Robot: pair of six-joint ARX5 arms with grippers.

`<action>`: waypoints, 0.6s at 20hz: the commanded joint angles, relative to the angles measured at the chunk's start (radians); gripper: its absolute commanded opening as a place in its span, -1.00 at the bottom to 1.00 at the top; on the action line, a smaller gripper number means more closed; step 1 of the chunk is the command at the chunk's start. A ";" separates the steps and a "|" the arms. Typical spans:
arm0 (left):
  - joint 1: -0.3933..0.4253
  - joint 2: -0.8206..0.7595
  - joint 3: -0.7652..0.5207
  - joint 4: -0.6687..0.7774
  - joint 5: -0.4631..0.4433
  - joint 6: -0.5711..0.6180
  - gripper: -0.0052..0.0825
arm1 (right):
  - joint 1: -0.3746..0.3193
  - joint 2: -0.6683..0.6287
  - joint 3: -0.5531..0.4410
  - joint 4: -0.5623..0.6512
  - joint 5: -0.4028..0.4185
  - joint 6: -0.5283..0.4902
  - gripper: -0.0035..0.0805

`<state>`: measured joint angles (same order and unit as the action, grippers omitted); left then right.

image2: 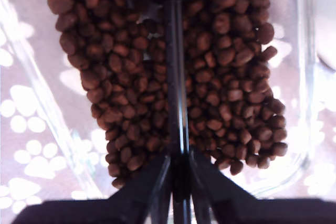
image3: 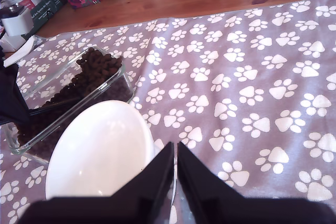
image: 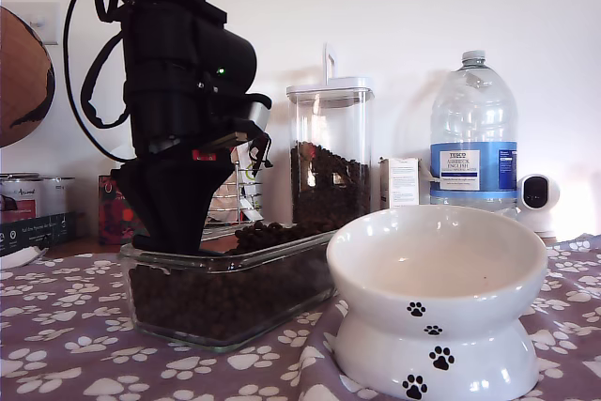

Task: Measure one spoon of cat food and pour it into the food bowl

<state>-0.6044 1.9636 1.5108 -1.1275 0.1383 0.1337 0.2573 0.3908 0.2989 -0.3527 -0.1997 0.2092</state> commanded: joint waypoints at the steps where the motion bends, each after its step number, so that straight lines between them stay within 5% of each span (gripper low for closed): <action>1: -0.028 0.047 -0.045 0.023 -0.015 0.002 -0.93 | 0.004 0.006 0.002 0.003 0.000 -0.003 -0.94; 12: -0.036 -0.013 -0.045 -0.023 -0.149 -0.004 -0.93 | 0.004 0.006 0.002 0.000 0.000 -0.003 -0.94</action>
<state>-0.6388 1.9507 1.5082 -1.1416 -0.0025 0.1337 0.2573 0.3908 0.2989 -0.3599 -0.1997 0.2092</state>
